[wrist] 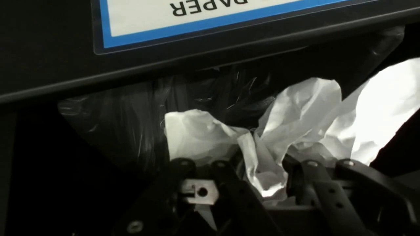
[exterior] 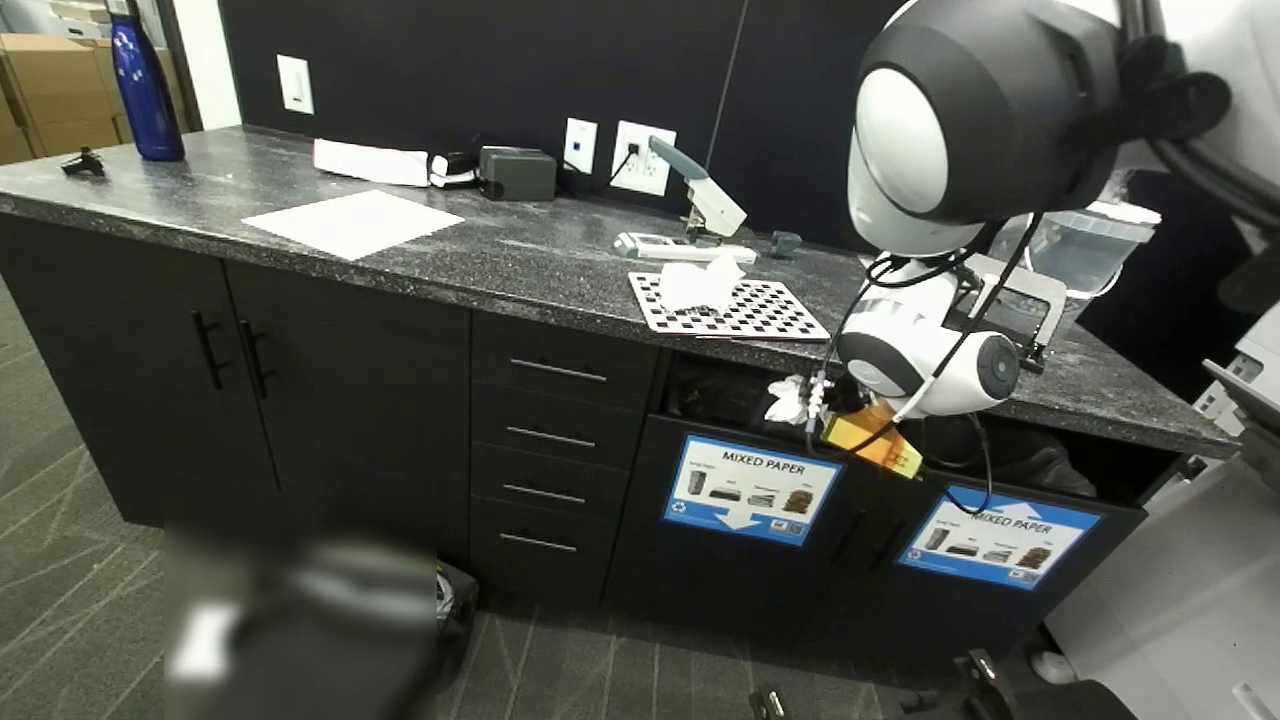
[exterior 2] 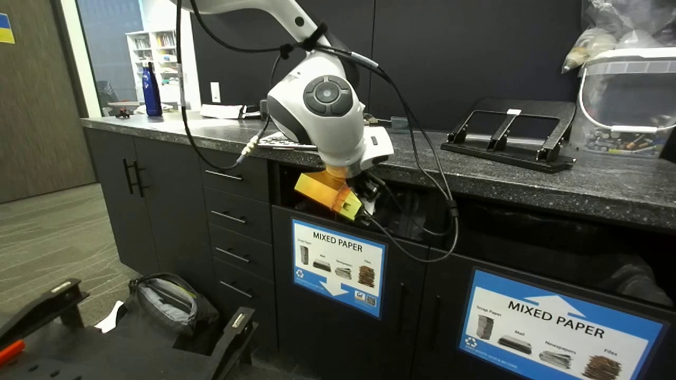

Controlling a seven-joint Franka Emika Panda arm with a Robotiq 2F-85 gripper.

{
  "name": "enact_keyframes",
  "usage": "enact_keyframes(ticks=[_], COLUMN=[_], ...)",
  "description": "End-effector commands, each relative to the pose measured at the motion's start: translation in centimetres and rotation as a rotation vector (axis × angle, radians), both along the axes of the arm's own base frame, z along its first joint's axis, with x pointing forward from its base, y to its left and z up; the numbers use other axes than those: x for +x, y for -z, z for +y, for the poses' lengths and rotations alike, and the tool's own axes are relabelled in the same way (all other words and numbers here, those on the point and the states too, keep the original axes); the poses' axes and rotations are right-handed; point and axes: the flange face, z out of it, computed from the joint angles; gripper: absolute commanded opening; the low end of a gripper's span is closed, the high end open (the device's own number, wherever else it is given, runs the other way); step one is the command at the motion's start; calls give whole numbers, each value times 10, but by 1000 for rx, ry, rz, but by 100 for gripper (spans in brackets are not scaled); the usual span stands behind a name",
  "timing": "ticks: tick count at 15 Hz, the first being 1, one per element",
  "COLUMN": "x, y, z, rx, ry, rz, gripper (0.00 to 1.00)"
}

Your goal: Put the white pieces of paper in the left bin

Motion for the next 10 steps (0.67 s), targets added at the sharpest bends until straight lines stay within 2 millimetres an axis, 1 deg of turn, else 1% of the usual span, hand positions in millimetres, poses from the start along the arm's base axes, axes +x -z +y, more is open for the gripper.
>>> enact_keyframes(ticks=[1,2,3,5,7,8,9,10], x=[-2,-8,-11,-7,7,16,27,34], y=[8,20,26,38,37,38,34,37], z=[-2,3,7,5,3,2,3,-2], rx=[-10,-4,7,12,12,12,20,23], ry=[10,8,15,9,-5,-17,-25,-33], rz=[13,39,54,53,31,15,-9,-25], gripper=[8,8,8,8,8,8,8,8])
